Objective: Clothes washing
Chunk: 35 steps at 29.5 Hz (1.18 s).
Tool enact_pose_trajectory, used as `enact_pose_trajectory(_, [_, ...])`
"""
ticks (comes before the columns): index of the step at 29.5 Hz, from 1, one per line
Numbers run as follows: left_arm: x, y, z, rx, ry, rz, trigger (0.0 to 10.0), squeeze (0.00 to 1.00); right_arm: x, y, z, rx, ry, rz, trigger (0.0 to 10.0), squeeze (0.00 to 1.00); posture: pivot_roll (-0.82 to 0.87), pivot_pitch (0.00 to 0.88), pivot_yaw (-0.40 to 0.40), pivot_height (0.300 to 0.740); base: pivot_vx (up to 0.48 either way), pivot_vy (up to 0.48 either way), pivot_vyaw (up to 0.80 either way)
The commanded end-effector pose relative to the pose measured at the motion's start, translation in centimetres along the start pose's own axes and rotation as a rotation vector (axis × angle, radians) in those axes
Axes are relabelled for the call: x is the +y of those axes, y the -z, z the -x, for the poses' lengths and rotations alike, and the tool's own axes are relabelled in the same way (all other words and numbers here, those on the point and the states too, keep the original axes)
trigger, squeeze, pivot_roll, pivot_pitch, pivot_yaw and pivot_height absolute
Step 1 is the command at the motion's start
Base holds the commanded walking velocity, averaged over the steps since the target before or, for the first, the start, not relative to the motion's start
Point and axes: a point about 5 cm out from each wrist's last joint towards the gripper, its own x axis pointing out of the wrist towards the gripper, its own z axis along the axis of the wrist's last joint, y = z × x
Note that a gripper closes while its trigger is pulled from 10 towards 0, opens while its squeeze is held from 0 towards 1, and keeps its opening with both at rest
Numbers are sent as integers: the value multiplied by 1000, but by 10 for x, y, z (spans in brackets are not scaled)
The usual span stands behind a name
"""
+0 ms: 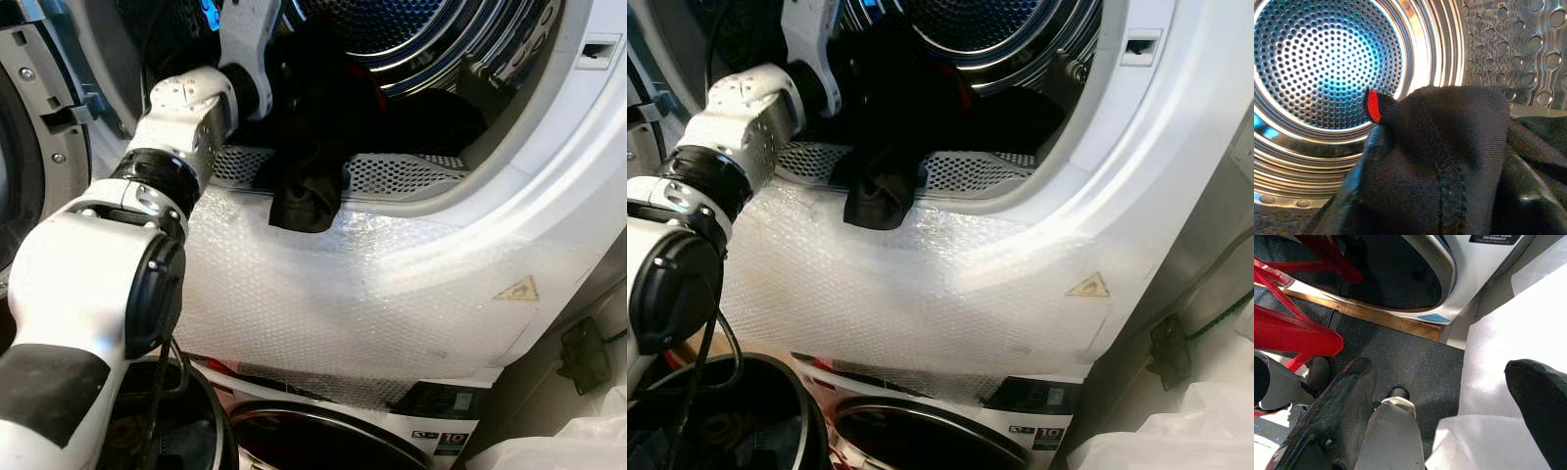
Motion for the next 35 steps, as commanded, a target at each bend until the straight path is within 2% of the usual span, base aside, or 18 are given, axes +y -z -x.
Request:
enact_pose_trajectory(1, [4,-5,2,2,5,-23,10000,1000,5,0,0,-3,-4,-5,10000,0,-18,18,67,740,0,0,0])
enact_pose_trajectory(5, [-4,2,1,53,118,-28,10000,1000,6,0,0,-1,-4,-4,10000,0,-16,18,68,740,0,0,0])
enact_pose_trajectory(7, [-12,6,3,99,269,-42,10000,1000,7,2,0,7,-5,-8,10000,0,-16,17,72,740,0,0,0])
enact_pose_trajectory(11, [-15,-2,6,95,416,-33,10000,1000,9,2,0,9,-6,-13,10000,0,-12,6,78,740,0,0,0])
enact_pose_trajectory(15, [-12,-13,7,48,425,-58,10000,1000,11,2,0,11,-8,-16,10000,0,-15,0,84,740,0,0,0])
enact_pose_trajectory(18, [0,-27,13,-15,373,-129,10000,1000,14,-2,-1,8,-11,-37,10000,0,-19,0,87,740,0,0,0])
enact_pose_trajectory(20, [5,-31,14,-33,340,-138,10000,1000,16,-3,-2,6,-14,-38,10000,0,-12,0,86,740,0,0,0])
enact_pose_trajectory(21, [11,-37,16,-52,263,-182,10000,1000,17,-6,-2,4,-18,-35,10000,0,4,0,81,740,0,0,0])
enact_pose_trajectory(22, [13,-39,16,-55,245,-194,10000,1000,17,-6,-3,3,-19,-34,10000,0,4,0,81,740,0,0,0])
enact_pose_trajectory(24, [21,-47,15,-94,110,-155,10000,1000,18,-10,-4,1,-29,-16,10000,0,36,0,77,740,0,0,0])
enact_pose_trajectory(25, [22,-48,15,-97,88,-150,10000,1000,18,-10,-4,0,-30,-14,10000,0,36,0,77,740,0,0,0])
enact_pose_trajectory(26, [19,-48,15,-93,139,-163,10000,1000,19,-13,-5,-3,-30,-13,10000,0,48,0,77,740,0,0,0])
enact_pose_trajectory(28, [6,-41,15,-72,325,-216,10000,1000,20,-19,-6,-13,-35,-11,10000,0,60,0,76,740,0,0,0])
enact_pose_trajectory(31, [1,-35,17,-63,363,-298,10000,1000,24,-25,-7,-24,-42,-12,10000,0,62,0,74,740,0,0,0])
enact_pose_trajectory(33, [-1,-36,18,-93,386,-331,10000,1000,24,-27,-8,-29,-42,-20,10000,0,57,0,75,740,0,0,0])
enact_pose_trajectory(35, [-6,-41,23,-155,443,-408,10000,1000,25,-29,-8,-33,-40,-28,10000,0,52,0,81,740,0,0,0])
